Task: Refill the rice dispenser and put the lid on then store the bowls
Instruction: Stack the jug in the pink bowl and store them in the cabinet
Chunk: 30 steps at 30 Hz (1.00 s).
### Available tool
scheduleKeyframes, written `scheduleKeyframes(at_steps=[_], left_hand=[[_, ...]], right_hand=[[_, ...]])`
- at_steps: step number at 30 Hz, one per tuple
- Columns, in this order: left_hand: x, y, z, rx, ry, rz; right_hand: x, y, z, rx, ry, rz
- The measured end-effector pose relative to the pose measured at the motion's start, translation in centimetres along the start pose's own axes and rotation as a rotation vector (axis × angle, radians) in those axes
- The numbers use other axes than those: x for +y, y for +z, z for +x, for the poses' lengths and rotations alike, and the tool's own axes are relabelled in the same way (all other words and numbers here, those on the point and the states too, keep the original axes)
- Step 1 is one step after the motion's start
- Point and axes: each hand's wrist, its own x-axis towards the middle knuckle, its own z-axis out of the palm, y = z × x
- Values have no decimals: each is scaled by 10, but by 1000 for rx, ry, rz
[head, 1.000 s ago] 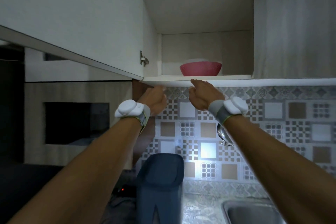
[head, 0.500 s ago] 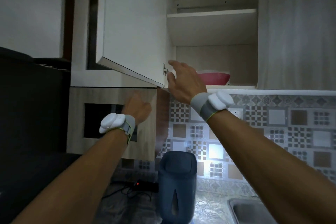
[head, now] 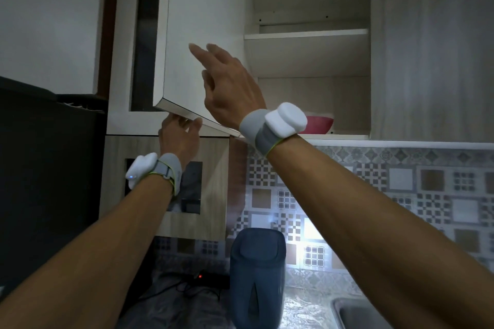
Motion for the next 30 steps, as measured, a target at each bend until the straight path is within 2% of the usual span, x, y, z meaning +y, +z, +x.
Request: scheduleKeyframes(at_steps=[3,9,14,22,30], left_hand=[[6,11,-5,21,95,98],[20,48,-26,85,331,124],[38,82,-42,49,397,102],[58,134,-62,-166,518,53],[69,203,-62,-337,560,174]], right_hand=[[4,-5,-1,35,-9,2],[17,-21,-14,113,35,26],[38,-40,-33,189,126,-4],[99,-70,-59,241,196,-223],[188,-67,-82,211,317,-439]])
